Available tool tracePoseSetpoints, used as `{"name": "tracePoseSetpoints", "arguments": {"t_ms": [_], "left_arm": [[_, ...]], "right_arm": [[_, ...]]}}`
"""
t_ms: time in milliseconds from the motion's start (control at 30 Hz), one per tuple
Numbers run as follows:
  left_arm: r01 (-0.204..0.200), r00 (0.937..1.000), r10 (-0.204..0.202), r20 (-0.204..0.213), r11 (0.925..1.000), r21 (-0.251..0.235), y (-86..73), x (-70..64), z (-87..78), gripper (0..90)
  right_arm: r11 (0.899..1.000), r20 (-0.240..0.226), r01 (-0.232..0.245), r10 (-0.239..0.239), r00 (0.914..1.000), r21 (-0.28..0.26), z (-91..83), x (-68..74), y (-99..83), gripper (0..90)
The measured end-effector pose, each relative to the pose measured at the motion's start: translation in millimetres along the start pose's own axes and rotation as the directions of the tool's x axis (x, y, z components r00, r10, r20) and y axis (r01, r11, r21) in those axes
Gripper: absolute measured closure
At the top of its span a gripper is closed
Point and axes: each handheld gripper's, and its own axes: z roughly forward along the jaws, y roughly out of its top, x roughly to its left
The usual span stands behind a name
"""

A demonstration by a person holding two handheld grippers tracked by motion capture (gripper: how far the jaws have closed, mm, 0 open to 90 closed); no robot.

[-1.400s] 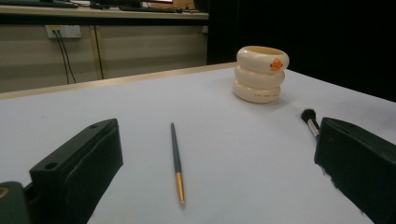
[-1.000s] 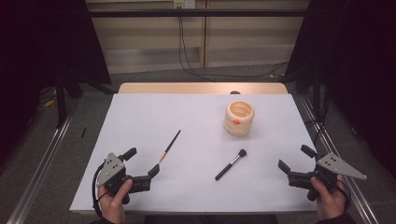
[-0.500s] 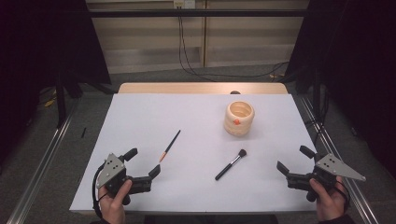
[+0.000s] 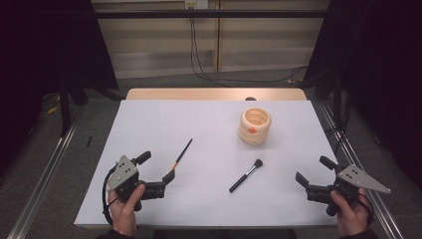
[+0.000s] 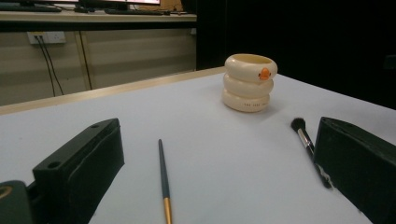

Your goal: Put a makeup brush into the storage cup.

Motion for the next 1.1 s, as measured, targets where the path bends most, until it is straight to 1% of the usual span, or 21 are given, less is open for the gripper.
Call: {"name": "tracePoseSetpoints", "arguments": {"t_ms": [67, 100, 167, 200, 233, 300, 467, 600, 633, 667, 700, 733, 767, 800, 833, 933, 967, 1000, 1033, 1067, 1100], "left_arm": [[0.000, 1.0000, 0.000, 0.007, 1.0000, -0.002, 0.6, 0.5, 1.0, 1.6], [0.001, 1.0000, -0.001, 0.001, 1.0000, 0.004, 2.2, 0.4, 4.1, 1.5], [-0.006, 0.9999, 0.006, 0.010, 1.0000, 0.007, 3.8, 0.7, 7.0, 1.4], [-0.008, 0.9999, 0.008, 0.014, 0.9999, 0.007, 5.3, 0.5, 9.0, 1.5], [-0.011, 0.9998, 0.011, 0.017, 0.9999, 0.004, 6.4, 0.9, 10.1, 1.5], [-0.015, 0.9998, 0.015, 0.009, 0.9999, 0.000, 10.5, 1.0, 12.7, 1.4], [-0.019, 0.9996, 0.020, 0.022, 0.9997, -0.014, 17.1, 2.5, 18.5, 1.4], [-0.018, 0.9998, 0.018, 0.005, 0.9998, -0.006, 21.4, 5.5, 25.2, 0.7], [-0.012, 0.9998, 0.012, 0.017, 0.9999, -0.009, 22.0, 6.0, 27.1, 0.7], [-0.016, 0.9997, 0.016, 0.018, 0.9999, -0.001, 23.1, 6.7, 28.8, 0.7], [-0.013, 0.9999, 0.013, 0.011, 0.9999, 0.005, 24.7, 6.7, 31.6, 0.7], [-0.014, 0.9997, 0.014, 0.021, 0.9999, 0.006, 25.5, 7.3, 33.2, 0.7], [-0.014, 0.9997, 0.014, 0.021, 0.9999, 0.006, 25.5, 7.3, 33.2, 0.8], [-0.016, 0.9995, 0.016, 0.027, 0.9999, 0.001, 28.1, 8.6, 37.2, 0.8], [-0.027, 0.9994, 0.027, 0.023, 0.9996, 0.003, 29.0, 9.3, 38.2, 0.8], [-0.023, 0.9995, 0.023, 0.021, 0.9997, 0.003, 29.8, 10.6, 42.3, 0.7], [-0.031, 0.9993, 0.030, 0.022, 0.9995, 0.007, 30.0, 12.1, 43.6, 0.7], [-0.019, 0.9997, 0.019, 0.016, 0.9998, 0.008, 29.7, 14.3, 46.7, 0.6], [-0.019, 0.9997, 0.019, 0.016, 0.9998, 0.008, 29.7, 14.3, 46.7, 0.6], [-0.022, 0.9997, 0.022, 0.005, 0.9997, 0.014, 29.4, 15.0, 49.9, 0.6], [-0.037, 0.9993, 0.037, 0.004, 0.9992, 0.017, 30.0, 16.8, 51.1, 0.6]], "right_arm": [[1.000, 0.001, 0.000, 0.000, 1.0000, -0.009, -0.4, -0.4, 0.1, 0.0], [1.000, -0.005, -0.005, 0.005, 1.0000, -0.009, -0.4, -0.5, 0.1, 0.0], [1.000, -0.005, -0.005, 0.005, 1.0000, -0.011, 0.1, -0.6, -0.2, 0.0], [1.000, -0.007, -0.008, 0.008, 0.9999, -0.004, -0.2, -0.5, -0.1, 0.0], [1.000, -0.003, -0.011, 0.011, 0.9999, -0.005, 0.2, -0.1, -0.2, 0.0], [1.000, -0.007, -0.005, 0.005, 1.0000, -0.011, -0.1, -0.6, -0.1, 0.0], [1.000, -0.004, -0.011, 0.011, 0.9999, -0.010, -0.6, 0.4, 0.0, 0.0], [1.000, -0.004, -0.011, 0.011, 0.9999, -0.008, -0.2, 0.6, 0.0, 0.0], [1.000, -0.005, -0.011, 0.011, 0.9999, -0.005, 0.0, 0.6, -0.1, 0.0], [1.000, -0.003, -0.011, 0.011, 0.9999, -0.005, 0.0, 0.6, -0.2, 0.0], [1.000, -0.004, -0.012, 0.012, 0.9999, -0.007, 0.1, 0.3, -0.4, 0.0], [1.000, -0.001, -0.017, 0.017, 0.9999, -0.006, -0.2, 0.3, -0.5, 0.0], [1.000, -0.002, -0.017, 0.017, 0.9999, -0.005, -0.5, 0.0, -0.6, 0.0], [1.000, 0.001, -0.016, 0.016, 0.9999, -0.007, -0.7, -0.3, -0.7, 0.0], [1.000, 0.000, -0.014, 0.014, 0.9999, -0.007, -1.0, -0.6, -0.8, 0.0], [1.000, 0.002, -0.013, 0.013, 0.9999, -0.009, -1.4, -0.4, -1.1, 0.0], [1.000, 0.000, -0.015, 0.015, 0.9999, -0.009, -1.6, -0.2, -1.1, 0.0], [1.000, 0.000, -0.018, 0.018, 0.9998, -0.008, -1.9, 0.0, -1.0, 0.0], [1.000, 0.000, -0.018, 0.018, 0.9998, -0.008, -1.9, 0.0, -1.0, 0.0], [1.000, 0.002, -0.023, 0.023, 0.9997, -0.008, -2.1, -0.1, -1.1, 0.0], [1.000, 0.006, -0.024, 0.024, 0.9997, -0.004, -2.2, -0.1, -1.1, 0.0]]}}
